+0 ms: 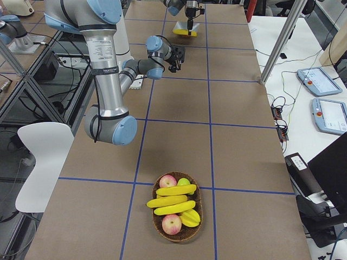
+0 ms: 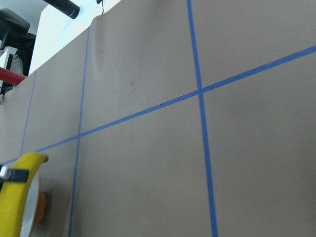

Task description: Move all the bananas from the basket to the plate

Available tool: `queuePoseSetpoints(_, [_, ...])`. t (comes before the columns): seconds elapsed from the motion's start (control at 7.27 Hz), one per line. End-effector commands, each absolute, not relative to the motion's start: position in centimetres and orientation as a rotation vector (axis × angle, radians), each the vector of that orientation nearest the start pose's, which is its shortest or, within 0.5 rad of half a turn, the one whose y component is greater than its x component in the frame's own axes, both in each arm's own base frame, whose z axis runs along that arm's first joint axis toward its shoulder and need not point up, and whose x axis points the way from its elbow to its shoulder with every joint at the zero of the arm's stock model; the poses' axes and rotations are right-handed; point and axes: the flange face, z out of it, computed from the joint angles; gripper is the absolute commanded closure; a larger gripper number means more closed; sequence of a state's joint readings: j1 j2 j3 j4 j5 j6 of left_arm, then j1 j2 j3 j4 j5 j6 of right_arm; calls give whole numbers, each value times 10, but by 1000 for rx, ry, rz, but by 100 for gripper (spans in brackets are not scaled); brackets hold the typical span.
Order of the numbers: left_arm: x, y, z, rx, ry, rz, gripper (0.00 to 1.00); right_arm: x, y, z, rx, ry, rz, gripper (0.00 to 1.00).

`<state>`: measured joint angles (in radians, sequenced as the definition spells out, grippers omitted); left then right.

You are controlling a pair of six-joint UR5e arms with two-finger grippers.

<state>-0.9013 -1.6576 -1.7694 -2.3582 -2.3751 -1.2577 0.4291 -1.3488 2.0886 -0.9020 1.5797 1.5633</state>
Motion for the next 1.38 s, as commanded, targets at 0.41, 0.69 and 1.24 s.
queuePoseSetpoints(0.41, [206,-419,541,216,928,70,100,-408,-338,252,299,-1334,359,0])
queuePoseSetpoints(0.69, [207,-422,547,224,872,51,100,-410,-339,256,297,-1326,360,0])
queuePoseSetpoints(1.24, [197,-421,560,218,821,52,88,-412,-340,259,295,-1319,361,0])
